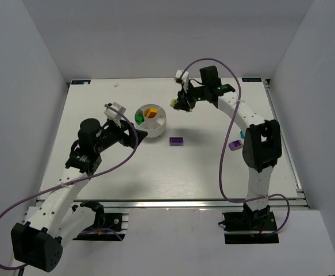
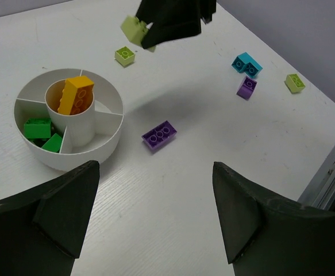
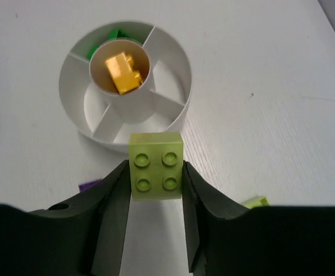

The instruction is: Sort the legos into containers by color

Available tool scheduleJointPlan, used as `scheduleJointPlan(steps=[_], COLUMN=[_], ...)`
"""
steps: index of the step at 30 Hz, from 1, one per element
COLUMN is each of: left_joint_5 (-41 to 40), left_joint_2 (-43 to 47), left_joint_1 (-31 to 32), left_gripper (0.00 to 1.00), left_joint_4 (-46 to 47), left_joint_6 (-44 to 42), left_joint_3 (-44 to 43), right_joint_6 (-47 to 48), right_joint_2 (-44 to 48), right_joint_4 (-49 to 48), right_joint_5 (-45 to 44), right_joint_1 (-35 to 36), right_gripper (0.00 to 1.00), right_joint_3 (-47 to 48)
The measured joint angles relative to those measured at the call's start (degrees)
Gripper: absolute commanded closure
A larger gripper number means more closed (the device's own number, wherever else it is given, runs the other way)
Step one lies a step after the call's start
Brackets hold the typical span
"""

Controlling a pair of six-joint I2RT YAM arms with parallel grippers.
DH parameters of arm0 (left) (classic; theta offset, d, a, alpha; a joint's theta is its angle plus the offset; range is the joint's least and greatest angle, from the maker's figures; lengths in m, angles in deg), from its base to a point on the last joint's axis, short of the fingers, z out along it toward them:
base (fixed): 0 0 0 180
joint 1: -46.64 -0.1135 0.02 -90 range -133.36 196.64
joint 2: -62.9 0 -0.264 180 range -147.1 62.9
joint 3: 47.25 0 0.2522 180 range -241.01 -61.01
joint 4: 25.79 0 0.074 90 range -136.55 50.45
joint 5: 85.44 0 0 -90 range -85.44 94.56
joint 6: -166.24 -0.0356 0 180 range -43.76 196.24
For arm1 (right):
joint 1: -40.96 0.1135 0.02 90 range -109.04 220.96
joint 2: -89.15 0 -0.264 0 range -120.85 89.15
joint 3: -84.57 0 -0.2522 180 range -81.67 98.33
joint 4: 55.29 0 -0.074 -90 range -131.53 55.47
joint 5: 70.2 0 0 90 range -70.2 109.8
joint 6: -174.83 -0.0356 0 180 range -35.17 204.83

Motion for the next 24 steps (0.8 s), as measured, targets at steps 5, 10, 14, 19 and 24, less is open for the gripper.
scheduleJointPlan(steps=[5, 10, 14, 19, 24], left_joint_5=[-0.9, -1.3, -1.3, -1.2, -1.2], left_joint_2=[0.0, 0.0, 0.0, 0.0, 0.0], left_joint_1=[0.0, 0.0, 0.0, 0.0, 0.0], left_gripper=[0.10, 0.10, 0.10, 0.10, 0.11], left_joint_4=[-0.2, -0.4, -0.4, -0.4, -0.4], left_joint_6=[-0.3, -0.5, -0.6, -0.6, -0.6], left_joint_3=[0.5, 0.6, 0.6, 0.6, 0.6], right_joint_6=[-24.8, -45.8, -57.2, -66.7, -73.6], right_joint_2=[-2.7, -3.3, -3.8, -3.8, -4.5], right_joint_4=[-13.9, -26.6, -32.7, -40.0, -44.5], right_joint_5=[3.2, 5.4, 6.6, 7.5, 7.5], right_joint_1=[-1.1, -1.6, -1.3, -0.9, -0.2], right_gripper=[1.00, 1.00, 1.00, 1.00, 1.00], right_joint_3=[-0.1, -6.6, -9.9, -14.4, -17.4])
